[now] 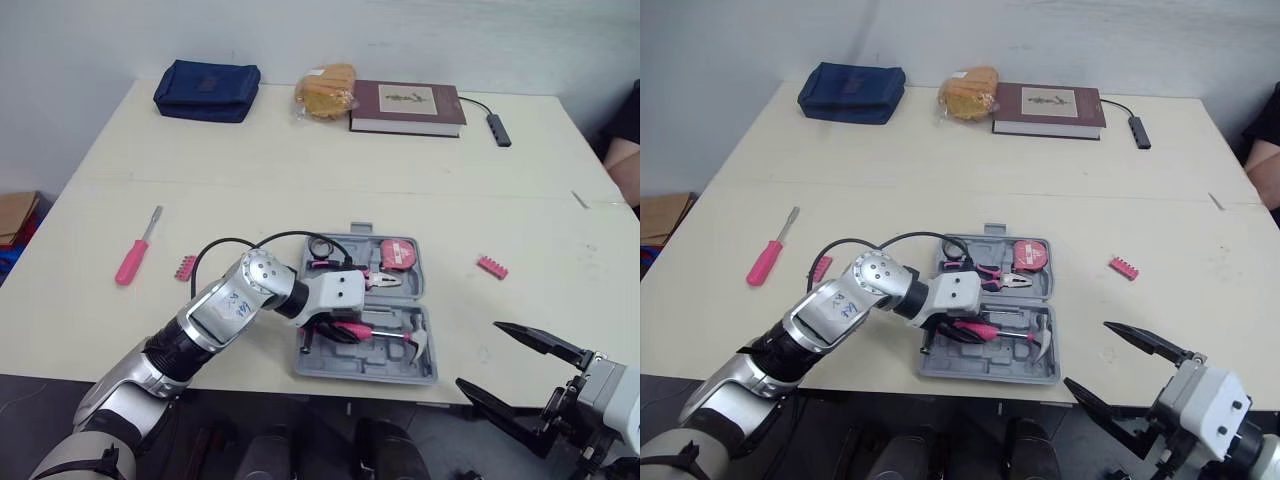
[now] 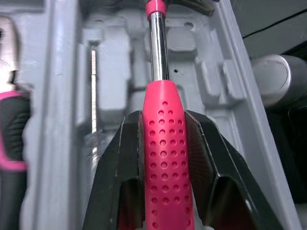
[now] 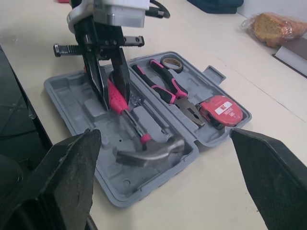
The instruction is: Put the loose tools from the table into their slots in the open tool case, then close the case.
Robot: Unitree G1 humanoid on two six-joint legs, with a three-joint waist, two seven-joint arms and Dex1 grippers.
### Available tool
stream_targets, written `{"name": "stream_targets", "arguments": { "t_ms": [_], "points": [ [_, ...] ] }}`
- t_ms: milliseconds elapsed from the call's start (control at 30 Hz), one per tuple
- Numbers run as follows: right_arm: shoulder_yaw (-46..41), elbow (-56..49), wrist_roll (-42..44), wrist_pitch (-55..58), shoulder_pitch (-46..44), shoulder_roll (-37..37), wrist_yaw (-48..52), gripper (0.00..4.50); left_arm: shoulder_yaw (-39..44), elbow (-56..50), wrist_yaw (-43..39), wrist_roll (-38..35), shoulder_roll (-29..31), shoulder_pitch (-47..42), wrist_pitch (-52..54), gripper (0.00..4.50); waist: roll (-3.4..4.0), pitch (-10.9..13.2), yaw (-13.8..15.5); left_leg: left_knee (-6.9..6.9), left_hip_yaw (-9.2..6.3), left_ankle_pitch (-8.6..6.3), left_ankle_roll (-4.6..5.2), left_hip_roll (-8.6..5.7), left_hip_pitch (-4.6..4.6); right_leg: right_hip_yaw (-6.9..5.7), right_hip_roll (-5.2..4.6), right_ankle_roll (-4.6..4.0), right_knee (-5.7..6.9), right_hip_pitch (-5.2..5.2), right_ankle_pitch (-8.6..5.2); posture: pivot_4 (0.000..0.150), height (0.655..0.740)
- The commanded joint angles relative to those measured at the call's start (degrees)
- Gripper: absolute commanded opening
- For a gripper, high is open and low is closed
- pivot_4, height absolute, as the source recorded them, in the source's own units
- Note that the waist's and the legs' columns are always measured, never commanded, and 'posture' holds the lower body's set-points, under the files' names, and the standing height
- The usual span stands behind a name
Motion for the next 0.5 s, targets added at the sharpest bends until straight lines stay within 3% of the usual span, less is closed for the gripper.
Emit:
{"name": "stream_targets", "arguments": {
  "t_ms": [33, 400, 500],
  "points": [
    [-0.9, -1.9, 0.2, -0.3, 0.0, 0.1, -0.5, 4.50, 0.6, -0.2, 1.9, 1.5, -0.7, -0.1, -1.0, 0.56, 0.00, 0.0, 0.0, 0.00, 0.00, 0.00, 0.00, 0.00, 0.00, 0.00, 0.00, 0.00, -0.01, 0.00, 0.00, 0.150, 0.7400],
    [0.8, -0.9, -1.8, -1.4, -0.1, 0.8, 0.2, 4.50, 0.9, 1.7, 1.8, 1.8, -1.3, -0.9, 1.0, 0.56, 0.02, 0.0, 0.0, 0.03, 0.00, 0.00, 0.01, 0.01, 0.02, 0.01, -0.04, 0.00, 0.01, 0.01, 0.00, 0.150, 0.7400],
    [1.4, -0.6, -2.1, -1.2, -0.9, 0.8, 0.1, 4.50, 2.4, 1.8, 1.8, 0.9, -2.3, -1.2, -0.6, 1.98, 0.02, 0.0, 0.1, 0.06, 0.00, 0.00, 0.01, 0.01, 0.01, 0.01, -0.03, 0.00, 0.02, 0.01, 0.00, 0.150, 0.7400]
  ]
}}
